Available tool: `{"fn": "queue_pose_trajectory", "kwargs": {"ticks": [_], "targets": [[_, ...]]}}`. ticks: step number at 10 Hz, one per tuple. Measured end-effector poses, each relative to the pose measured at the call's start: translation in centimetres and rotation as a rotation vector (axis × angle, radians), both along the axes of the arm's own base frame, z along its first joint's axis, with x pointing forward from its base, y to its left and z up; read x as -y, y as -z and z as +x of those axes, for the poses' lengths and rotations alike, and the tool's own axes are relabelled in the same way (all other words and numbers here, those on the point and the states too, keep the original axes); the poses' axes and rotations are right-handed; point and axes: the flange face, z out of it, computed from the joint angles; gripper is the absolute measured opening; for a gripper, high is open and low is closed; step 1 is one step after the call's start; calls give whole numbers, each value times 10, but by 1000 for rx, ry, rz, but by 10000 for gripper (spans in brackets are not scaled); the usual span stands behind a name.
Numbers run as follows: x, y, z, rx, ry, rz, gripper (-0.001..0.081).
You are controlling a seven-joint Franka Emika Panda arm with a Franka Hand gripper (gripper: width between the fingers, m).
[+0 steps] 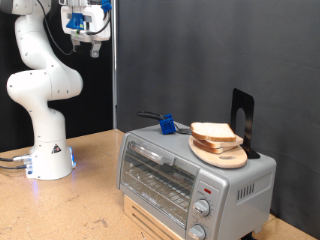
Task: Make a piece of toast with the oven
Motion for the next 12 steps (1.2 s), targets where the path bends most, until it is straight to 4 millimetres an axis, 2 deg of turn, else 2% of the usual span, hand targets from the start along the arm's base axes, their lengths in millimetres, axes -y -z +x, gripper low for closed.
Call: {"fn": "queue_pose_trajectory", "kwargs": {"ticks": [4, 5, 6, 8, 10, 12], "targets": [[-4, -9, 7, 89, -473, -80, 808], [-4, -3, 11, 107, -563, -102, 808], [-4, -4, 10, 106, -529, -95, 808], [-7, -13, 10, 141, -752, -49, 808], [0, -20, 14, 177, -1000, -65, 808], [11, -7, 29, 190, -1211, -126, 808]]}}
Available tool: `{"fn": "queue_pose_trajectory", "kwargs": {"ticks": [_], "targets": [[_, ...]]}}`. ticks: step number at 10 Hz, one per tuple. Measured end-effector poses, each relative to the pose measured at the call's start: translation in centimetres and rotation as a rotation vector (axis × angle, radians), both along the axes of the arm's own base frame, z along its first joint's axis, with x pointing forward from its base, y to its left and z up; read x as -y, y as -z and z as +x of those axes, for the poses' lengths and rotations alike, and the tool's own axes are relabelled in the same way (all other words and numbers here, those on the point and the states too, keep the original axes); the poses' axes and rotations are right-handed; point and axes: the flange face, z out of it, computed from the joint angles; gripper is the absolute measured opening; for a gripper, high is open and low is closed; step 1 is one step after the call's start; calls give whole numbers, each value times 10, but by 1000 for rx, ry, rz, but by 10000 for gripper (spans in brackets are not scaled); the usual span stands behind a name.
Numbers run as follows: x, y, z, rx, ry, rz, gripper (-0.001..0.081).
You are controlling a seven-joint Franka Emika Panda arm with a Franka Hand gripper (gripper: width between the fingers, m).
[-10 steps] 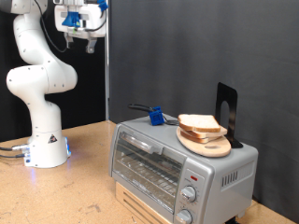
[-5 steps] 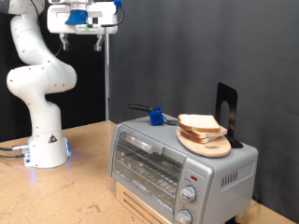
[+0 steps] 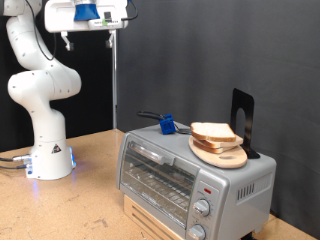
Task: Make a piece of toast with the oven
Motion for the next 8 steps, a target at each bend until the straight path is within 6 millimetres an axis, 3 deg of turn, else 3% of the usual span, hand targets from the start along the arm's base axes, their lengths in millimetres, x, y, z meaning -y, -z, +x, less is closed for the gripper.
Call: {"fn": "queue_pose_trajectory", "kwargs": {"ticks": [1, 4, 5, 7, 8], "targets": [[0, -1, -1, 1, 14, 16, 808], [7, -1, -2, 46, -306, 129, 808], [10, 5, 6, 42, -396, 163, 808], [9, 13, 35, 9, -351, 170, 808], [10, 13, 33, 12, -368, 169, 808]]}}
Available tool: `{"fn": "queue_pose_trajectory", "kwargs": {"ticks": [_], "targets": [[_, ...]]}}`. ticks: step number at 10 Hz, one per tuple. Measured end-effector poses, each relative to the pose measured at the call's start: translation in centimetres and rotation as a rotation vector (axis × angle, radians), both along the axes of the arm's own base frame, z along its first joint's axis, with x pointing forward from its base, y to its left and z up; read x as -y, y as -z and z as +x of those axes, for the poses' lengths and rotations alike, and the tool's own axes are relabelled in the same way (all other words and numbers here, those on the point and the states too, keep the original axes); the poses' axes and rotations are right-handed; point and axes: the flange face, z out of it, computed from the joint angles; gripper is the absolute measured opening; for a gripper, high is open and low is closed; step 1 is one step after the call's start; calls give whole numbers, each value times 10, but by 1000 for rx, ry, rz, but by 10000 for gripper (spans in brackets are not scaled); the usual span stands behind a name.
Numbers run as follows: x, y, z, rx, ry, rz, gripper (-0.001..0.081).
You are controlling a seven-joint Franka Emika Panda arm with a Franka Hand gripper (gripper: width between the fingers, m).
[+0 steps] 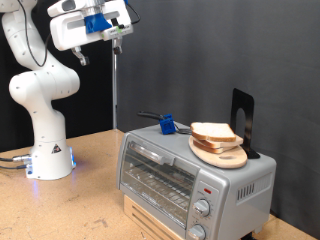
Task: Make a piece of toast with the oven
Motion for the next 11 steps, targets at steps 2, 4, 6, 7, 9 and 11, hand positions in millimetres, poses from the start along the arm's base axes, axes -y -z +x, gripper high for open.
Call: {"fn": "queue_pose_trajectory", "kwargs": {"ticks": [2, 4, 6, 7, 9, 11], "targets": [[1, 1, -4, 14, -50, 98, 808], [5, 3, 4, 27, -18, 201, 808], [7, 16, 21, -20, 20, 204, 808], [6, 26, 33, -48, 22, 190, 808], [4, 46, 54, -60, 0, 159, 808], [2, 62, 65, -45, -44, 136, 808]]}}
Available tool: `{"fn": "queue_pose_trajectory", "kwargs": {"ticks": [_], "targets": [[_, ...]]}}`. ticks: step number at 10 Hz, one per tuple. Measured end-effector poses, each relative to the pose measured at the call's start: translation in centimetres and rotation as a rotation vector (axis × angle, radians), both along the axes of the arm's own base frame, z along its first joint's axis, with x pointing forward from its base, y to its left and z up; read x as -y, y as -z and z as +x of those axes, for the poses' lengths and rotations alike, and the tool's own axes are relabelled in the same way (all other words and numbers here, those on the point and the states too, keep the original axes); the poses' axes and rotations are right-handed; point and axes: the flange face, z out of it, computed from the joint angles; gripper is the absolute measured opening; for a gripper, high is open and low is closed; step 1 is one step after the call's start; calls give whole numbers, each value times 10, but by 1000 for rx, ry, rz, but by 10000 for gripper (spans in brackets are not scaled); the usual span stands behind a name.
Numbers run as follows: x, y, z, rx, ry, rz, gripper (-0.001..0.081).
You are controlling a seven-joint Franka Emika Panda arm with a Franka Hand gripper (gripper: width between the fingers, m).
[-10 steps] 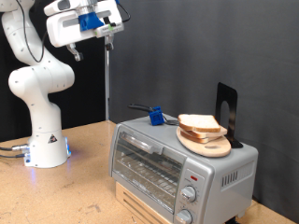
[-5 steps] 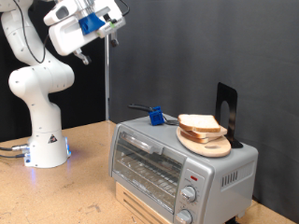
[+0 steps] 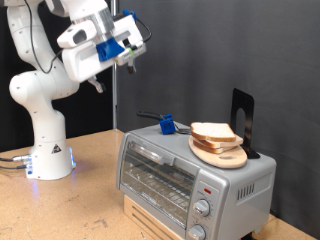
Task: Make a piece of toast with the oven
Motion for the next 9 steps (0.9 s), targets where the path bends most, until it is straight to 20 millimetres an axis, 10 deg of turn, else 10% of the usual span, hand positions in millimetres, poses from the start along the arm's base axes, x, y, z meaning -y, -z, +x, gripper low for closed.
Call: {"fn": "queue_pose_trajectory", "kwargs": {"ticks": [9], "targets": [[-17, 74, 8, 53, -14, -109, 808]]}}
